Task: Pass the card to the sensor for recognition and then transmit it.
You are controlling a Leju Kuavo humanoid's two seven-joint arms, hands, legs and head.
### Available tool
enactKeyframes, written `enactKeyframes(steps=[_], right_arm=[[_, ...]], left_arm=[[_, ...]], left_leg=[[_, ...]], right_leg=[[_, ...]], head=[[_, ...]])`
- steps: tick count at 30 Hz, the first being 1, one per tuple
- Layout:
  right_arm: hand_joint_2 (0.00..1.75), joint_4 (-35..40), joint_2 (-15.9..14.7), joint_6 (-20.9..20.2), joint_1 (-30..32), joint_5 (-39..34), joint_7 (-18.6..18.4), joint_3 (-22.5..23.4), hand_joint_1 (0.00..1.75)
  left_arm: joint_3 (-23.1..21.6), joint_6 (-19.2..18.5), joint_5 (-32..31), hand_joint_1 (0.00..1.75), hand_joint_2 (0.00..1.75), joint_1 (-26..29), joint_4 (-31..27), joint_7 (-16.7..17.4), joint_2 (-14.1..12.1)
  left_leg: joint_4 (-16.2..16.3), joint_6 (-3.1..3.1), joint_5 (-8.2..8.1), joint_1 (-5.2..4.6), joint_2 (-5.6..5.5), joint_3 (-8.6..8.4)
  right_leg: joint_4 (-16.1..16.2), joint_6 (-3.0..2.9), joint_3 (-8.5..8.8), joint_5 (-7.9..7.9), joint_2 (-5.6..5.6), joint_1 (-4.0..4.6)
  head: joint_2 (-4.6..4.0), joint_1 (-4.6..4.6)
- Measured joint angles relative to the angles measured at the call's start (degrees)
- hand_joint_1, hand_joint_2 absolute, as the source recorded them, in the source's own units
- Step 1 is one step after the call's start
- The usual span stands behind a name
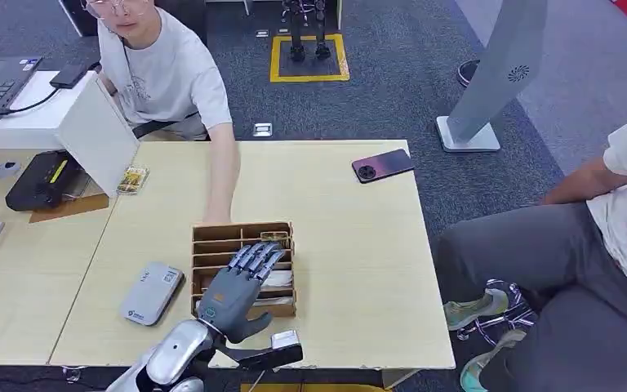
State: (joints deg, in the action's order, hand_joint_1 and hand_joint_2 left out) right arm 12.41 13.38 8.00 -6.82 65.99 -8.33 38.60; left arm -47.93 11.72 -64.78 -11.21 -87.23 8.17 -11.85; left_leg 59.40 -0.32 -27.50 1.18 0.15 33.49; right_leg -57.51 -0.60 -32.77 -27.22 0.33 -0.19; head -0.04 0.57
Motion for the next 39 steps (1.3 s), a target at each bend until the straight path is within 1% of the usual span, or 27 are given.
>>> enactKeyframes(steps=[5,6,9,11,12,15,27,31,32,33,34,36,39], right_arm=[[1.75,0.0,0.0,0.0,0.0,0.0,0.0,0.0,0.00],[1.75,0.0,0.0,0.0,0.0,0.0,0.0,0.0,0.00],[1.75,0.0,0.0,0.0,0.0,0.0,0.0,0.0,0.00],[1.75,0.0,0.0,0.2,0.0,0.0,0.1,0.0,0.00],[1.75,0.0,0.0,0.2,0.0,-0.1,0.2,0.0,0.00],[1.75,0.0,0.0,0.2,0.0,-0.2,0.3,0.0,0.00],[1.75,0.0,0.0,0.2,0.0,-0.2,0.4,0.0,0.00],[1.75,0.0,0.0,0.2,0.0,-0.2,0.5,0.0,0.00],[1.75,0.0,0.0,0.2,0.1,-0.2,0.5,0.0,0.00],[1.75,0.0,0.0,0.2,0.1,-0.2,0.5,0.0,0.00],[1.75,0.0,0.0,0.2,0.1,-0.2,0.5,0.0,0.00],[1.75,0.0,0.0,0.2,0.1,-0.3,0.5,0.0,0.00],[1.75,0.0,0.0,0.2,0.1,-0.3,0.5,0.0,0.00]], left_arm=[[0.0,0.0,0.0,0.00,1.75,0.0,0.0,0.0,0.0],[0.0,0.0,0.0,1.75,1.75,0.0,0.0,0.0,0.0],[0.0,-0.4,0.4,1.75,1.75,0.0,0.0,-0.4,0.0],[0.0,-2.8,3.1,1.75,1.75,-0.1,0.0,-2.4,0.0],[0.0,-3.4,3.7,1.75,1.75,-0.1,0.2,-2.9,-0.1],[0.0,-3.9,4.5,1.75,1.75,-0.1,0.5,-3.5,-0.1],[0.0,-4.0,4.8,1.75,1.75,-0.3,0.6,-3.8,-0.1],[0.0,-4.0,4.8,1.71,1.75,-0.3,0.6,-3.8,-0.1],[0.0,-4.0,4.8,1.75,1.75,-0.3,0.6,-3.8,-0.1],[0.0,-4.0,4.8,1.69,1.75,-0.3,0.6,-3.8,-0.1],[0.0,-4.0,4.8,1.73,1.75,-0.3,0.6,-3.8,-0.1],[0.0,-4.0,5.0,1.75,1.75,-0.4,0.6,-3.8,-0.1],[0.0,-4.0,5.1,1.75,1.75,-0.3,0.6,-3.8,-0.1]], left_leg=[[0.0,0.00,0.00,0.00,0.00,0.00],[0.0,0.00,0.00,0.00,0.00,0.00],[0.0,0.00,0.00,0.00,0.00,0.00],[0.0,0.00,0.00,0.00,0.00,0.00],[0.0,0.00,0.00,0.00,0.00,0.00],[0.0,0.00,0.00,0.00,0.00,0.00],[0.0,0.00,0.00,0.00,0.00,0.00],[0.0,0.00,0.00,0.00,0.01,0.00],[0.0,0.00,0.00,0.00,0.01,0.00],[0.0,0.00,0.00,0.00,0.01,0.00],[0.0,0.00,0.00,0.00,0.01,0.00],[0.0,0.00,0.00,0.00,0.01,0.00],[0.0,0.00,0.00,0.00,0.01,-0.01]], right_leg=[[0.0,0.00,0.00,0.00,0.00,0.00],[0.0,0.00,0.00,0.00,0.00,0.00],[0.0,0.00,0.00,0.00,0.00,0.00],[0.0,0.00,0.00,0.00,0.00,0.00],[0.0,0.00,-0.01,0.00,0.00,0.00],[0.0,0.00,-0.01,0.00,0.00,0.00],[0.0,0.00,-0.01,0.00,0.00,0.00],[0.0,0.00,-0.01,0.00,0.00,0.00],[0.0,0.00,-0.01,0.00,0.00,0.00],[0.0,0.00,-0.01,0.00,0.00,0.00],[0.0,0.00,-0.01,0.00,0.00,0.00],[0.0,0.00,-0.01,0.00,0.01,0.00],[0.0,0.00,-0.01,0.00,0.01,0.00]], head=[[0.00,0.00],[0.00,0.00],[0.00,0.00],[0.00,0.00],[0.00,-0.02],[0.00,0.00],[0.00,0.00],[0.00,0.00],[0.00,0.00],[0.00,0.00],[0.00,-0.02],[0.00,0.00],[0.00,-0.02]])
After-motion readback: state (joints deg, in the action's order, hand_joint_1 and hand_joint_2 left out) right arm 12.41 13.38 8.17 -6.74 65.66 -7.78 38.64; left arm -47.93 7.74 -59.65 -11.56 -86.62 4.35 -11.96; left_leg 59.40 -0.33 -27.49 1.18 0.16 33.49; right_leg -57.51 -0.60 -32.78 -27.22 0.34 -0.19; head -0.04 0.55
